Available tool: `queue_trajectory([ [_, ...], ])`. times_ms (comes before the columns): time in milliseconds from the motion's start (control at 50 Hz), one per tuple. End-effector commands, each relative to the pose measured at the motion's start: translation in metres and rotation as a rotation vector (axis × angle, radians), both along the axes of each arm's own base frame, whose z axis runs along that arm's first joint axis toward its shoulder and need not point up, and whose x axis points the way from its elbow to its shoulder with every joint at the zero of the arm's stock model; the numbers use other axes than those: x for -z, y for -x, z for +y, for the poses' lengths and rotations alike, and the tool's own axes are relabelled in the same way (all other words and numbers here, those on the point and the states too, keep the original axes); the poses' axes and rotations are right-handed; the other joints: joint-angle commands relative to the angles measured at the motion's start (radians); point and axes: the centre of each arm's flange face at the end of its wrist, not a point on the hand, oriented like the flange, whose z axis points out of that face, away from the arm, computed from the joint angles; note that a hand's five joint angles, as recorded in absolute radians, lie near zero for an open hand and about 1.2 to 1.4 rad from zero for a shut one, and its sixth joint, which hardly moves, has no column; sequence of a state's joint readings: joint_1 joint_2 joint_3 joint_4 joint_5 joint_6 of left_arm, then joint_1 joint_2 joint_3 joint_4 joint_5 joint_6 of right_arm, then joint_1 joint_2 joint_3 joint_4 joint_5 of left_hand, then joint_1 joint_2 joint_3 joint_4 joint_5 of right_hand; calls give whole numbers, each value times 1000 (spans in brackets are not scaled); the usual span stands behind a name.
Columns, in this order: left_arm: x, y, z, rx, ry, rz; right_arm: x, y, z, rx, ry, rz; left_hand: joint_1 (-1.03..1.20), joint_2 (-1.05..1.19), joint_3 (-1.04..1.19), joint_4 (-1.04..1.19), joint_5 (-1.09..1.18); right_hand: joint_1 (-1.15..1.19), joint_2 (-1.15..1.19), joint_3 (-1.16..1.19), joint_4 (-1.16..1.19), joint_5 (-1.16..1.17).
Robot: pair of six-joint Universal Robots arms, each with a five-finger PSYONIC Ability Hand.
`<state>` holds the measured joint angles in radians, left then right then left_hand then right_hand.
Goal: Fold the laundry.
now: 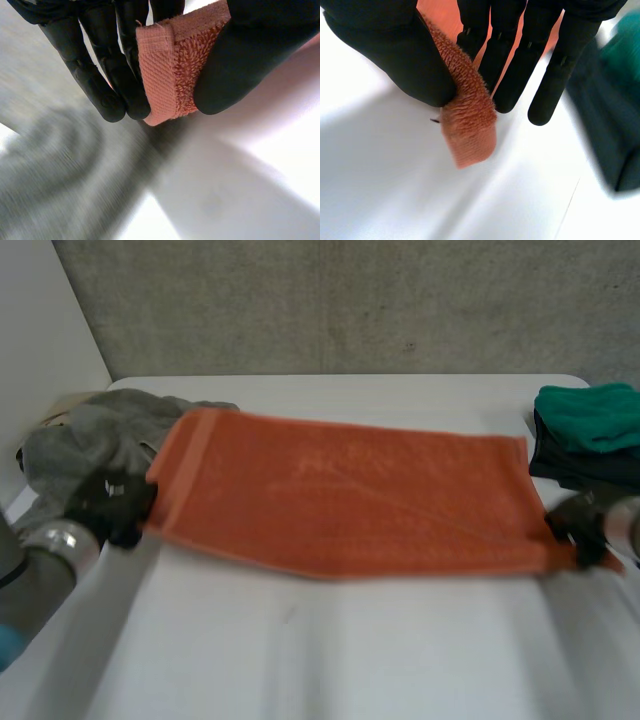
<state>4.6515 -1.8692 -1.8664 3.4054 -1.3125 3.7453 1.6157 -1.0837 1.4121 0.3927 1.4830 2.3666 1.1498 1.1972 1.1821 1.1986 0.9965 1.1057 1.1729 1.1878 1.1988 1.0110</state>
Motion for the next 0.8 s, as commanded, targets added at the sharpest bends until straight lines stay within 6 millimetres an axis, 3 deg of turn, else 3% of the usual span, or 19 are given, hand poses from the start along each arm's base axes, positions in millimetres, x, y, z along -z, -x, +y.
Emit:
queue_trajectory([
  [20, -6, -24, 81, 128, -353, -232, -20, 50, 57, -105, -321, 260, 246, 199, 214, 198, 225, 291, 223, 208, 197, 211],
  [60, -9, -27, 89, 169, -392, -254, -19, 50, 55, -149, -302, 280, 246, 199, 214, 198, 225, 291, 223, 208, 197, 211],
  [140, -18, -22, 85, 251, -333, -274, -17, 42, 39, -155, -188, 268, 246, 199, 214, 198, 225, 291, 223, 208, 197, 211],
  [220, -20, -3, 67, 244, -259, -212, -13, 34, 19, -82, -96, 204, 246, 199, 214, 198, 225, 291, 223, 208, 197, 211],
  [460, -16, 49, -26, 49, -25, -129, 9, 20, -40, 9, 147, 115, 246, 199, 214, 198, 225, 291, 223, 208, 197, 211],
  [620, -9, 80, -63, 76, 47, -154, 19, 16, -69, 15, 256, 128, 246, 199, 214, 198, 225, 291, 223, 208, 197, 211],
  [740, -1, 92, -84, 62, 79, -204, 22, 7, -81, -2, 300, 124, 246, 199, 214, 198, 225, 291, 223, 208, 197, 211],
  [780, -2, 96, -86, 63, 91, -201, 22, 4, -84, 3, 318, 122, 246, 199, 214, 198, 225, -288, -356, -370, -381, -368],
  [800, -2, 99, -87, 67, 96, -199, 21, 4, -85, 7, 327, 122, 162, 115, 130, 114, 141, -460, -527, -542, -553, -540],
])
